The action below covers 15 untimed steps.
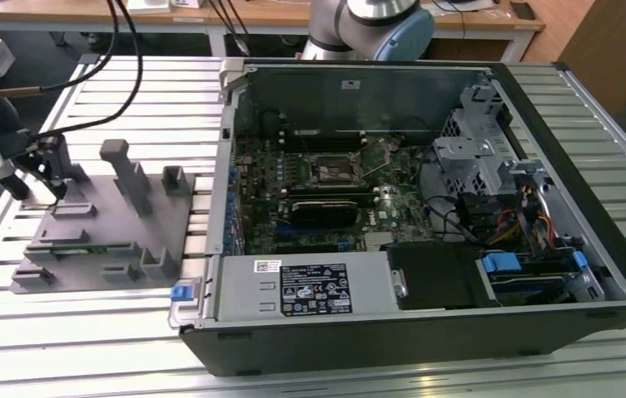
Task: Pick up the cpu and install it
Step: 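Pick up the cpu and move it towards the insertion slot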
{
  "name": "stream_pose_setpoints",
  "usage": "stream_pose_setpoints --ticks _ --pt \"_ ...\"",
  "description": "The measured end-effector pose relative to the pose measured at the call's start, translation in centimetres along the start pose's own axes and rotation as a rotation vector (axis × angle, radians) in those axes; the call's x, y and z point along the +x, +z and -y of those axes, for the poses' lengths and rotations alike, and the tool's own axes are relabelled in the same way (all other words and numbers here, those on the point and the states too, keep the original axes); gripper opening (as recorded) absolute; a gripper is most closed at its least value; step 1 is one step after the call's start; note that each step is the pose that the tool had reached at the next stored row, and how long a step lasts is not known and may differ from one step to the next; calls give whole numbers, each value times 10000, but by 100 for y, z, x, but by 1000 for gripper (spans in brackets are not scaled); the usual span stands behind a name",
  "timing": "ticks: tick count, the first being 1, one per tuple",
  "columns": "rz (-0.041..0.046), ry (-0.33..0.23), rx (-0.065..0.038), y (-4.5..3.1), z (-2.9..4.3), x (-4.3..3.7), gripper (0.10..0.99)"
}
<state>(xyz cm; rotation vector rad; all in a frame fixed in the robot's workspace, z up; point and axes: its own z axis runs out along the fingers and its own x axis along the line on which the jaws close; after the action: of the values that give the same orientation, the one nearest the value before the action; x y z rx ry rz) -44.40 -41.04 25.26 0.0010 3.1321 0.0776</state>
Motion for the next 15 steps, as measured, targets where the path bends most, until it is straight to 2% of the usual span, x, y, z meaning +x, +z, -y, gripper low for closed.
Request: stream_pose_setpoints --ticks 15 --pt "-1 -1 0 -683 -39 -6 525"
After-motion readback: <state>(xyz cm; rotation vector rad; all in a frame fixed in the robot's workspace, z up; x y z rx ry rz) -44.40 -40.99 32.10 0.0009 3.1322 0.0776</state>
